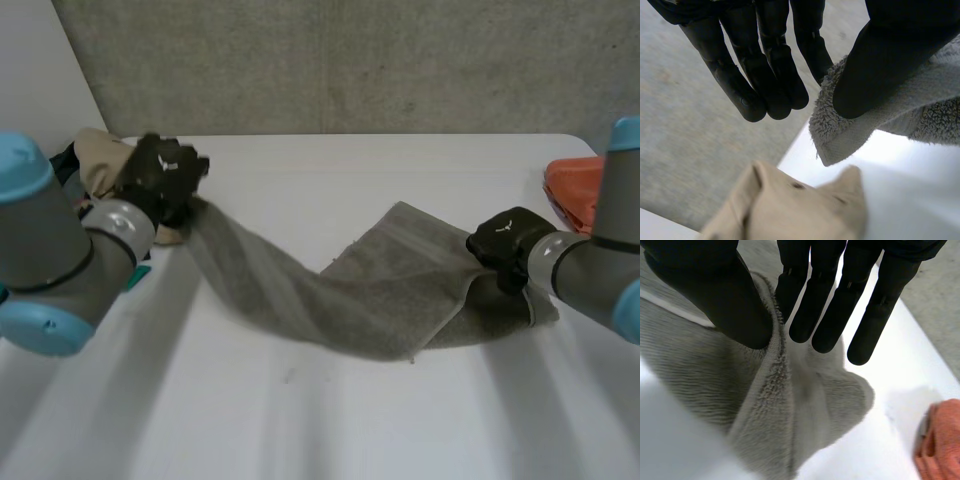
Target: Fold the laundry.
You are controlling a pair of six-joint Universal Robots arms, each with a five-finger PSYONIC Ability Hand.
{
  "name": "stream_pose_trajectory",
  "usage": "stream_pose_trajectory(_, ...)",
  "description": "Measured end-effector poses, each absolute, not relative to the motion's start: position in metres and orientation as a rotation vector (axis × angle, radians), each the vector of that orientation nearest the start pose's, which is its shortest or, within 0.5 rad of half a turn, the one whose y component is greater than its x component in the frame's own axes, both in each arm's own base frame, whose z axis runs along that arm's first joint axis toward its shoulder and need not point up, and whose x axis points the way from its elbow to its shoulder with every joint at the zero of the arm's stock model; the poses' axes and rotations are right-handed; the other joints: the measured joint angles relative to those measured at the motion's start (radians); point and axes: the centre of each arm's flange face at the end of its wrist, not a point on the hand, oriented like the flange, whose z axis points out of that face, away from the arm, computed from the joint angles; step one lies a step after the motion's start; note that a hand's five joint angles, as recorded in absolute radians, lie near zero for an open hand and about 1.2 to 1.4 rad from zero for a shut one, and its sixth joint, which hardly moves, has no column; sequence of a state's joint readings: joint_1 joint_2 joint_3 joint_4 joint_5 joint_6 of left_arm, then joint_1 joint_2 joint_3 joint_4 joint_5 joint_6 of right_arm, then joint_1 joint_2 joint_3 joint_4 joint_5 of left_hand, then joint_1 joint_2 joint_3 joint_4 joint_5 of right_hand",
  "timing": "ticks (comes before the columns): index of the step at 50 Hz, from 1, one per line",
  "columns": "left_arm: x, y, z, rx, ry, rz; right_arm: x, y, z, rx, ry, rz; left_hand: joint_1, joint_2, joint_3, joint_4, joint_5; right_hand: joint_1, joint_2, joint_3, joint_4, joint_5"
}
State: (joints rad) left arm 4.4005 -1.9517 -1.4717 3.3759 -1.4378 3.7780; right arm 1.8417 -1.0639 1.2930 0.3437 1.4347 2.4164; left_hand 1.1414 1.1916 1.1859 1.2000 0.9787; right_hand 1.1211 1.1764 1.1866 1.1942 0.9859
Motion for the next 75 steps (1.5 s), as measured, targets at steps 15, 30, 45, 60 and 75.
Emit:
stream_pose_trajectory(15,-0.27,-0.34,0.321,0.959,1.669,-2.362,0.255,-0.146,0.216,-1.683,2.235,-0.968,0.0,0.001,0.001,0.0,0.0,-0.293,-0.347,-0.349,-0.353,-0.311)
stream_pose_trajectory(30,-0.279,-0.301,0.381,0.993,1.54,-2.546,0.251,-0.243,0.271,-1.149,2.336,-1.585,0.0,0.001,0.001,0.0,0.0,-0.886,-0.939,-0.957,-0.955,-0.935)
stream_pose_trajectory(45,-0.272,-0.17,0.454,1.161,1.233,-2.925,0.326,-0.354,0.205,-0.984,2.094,-1.611,0.0,0.001,0.002,0.001,0.0,-0.903,-0.97,-0.983,-0.99,-0.939)
stream_pose_trajectory(60,-0.256,-0.198,0.437,1.073,1.271,-2.877,0.322,-0.415,0.207,-1.037,2.03,-1.927,0.0,0.004,0.003,0.004,0.0,-0.02,-0.004,-0.006,-0.004,-0.026)
stream_pose_trajectory(75,-0.243,-0.323,0.45,0.76,1.234,-2.747,0.27,-0.403,0.387,-0.807,1.57,-2.699,0.0,0.004,0.003,0.004,0.0,-0.02,-0.004,0.002,-0.001,-0.026)
